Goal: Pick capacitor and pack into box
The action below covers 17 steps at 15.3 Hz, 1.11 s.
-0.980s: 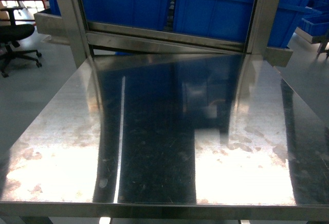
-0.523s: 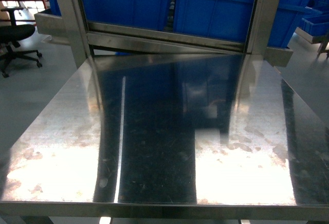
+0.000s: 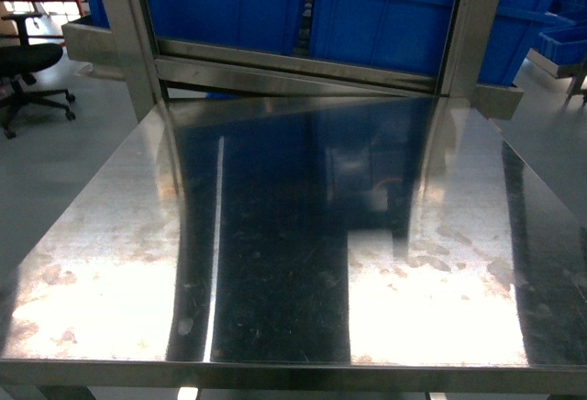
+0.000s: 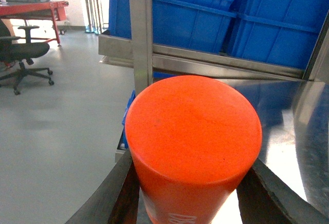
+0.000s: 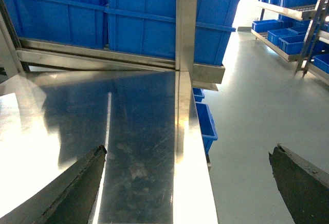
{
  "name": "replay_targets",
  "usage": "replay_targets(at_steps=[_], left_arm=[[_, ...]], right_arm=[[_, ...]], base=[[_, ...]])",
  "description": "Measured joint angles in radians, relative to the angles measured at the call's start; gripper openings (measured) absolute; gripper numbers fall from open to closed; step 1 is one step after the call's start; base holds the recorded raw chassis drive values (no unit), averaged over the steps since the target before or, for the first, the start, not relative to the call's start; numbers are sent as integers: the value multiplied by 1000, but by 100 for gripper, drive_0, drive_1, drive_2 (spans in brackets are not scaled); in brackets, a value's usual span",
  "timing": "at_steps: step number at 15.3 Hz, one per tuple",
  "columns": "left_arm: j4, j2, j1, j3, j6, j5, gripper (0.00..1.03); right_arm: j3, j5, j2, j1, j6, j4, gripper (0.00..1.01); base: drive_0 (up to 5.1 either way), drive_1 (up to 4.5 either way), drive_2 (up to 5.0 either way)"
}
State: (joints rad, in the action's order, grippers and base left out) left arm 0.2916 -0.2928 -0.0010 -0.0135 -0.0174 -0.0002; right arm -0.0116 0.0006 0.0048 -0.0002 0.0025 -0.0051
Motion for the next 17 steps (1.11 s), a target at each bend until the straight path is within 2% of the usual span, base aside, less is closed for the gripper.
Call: replay_targets(at_steps=[2, 3, 17], left_arm=[[-112, 109, 0, 0, 0, 0, 41], [-290, 283, 0, 0, 0, 1, 41], [-299, 283, 0, 0, 0, 0, 41]], right_arm=[[0, 0, 0, 0, 0, 0, 98], [0, 0, 0, 0, 0, 0, 98], [0, 0, 0, 0, 0, 0, 98]], base=[[0, 0, 0], [0, 0, 0], [0, 0, 0]])
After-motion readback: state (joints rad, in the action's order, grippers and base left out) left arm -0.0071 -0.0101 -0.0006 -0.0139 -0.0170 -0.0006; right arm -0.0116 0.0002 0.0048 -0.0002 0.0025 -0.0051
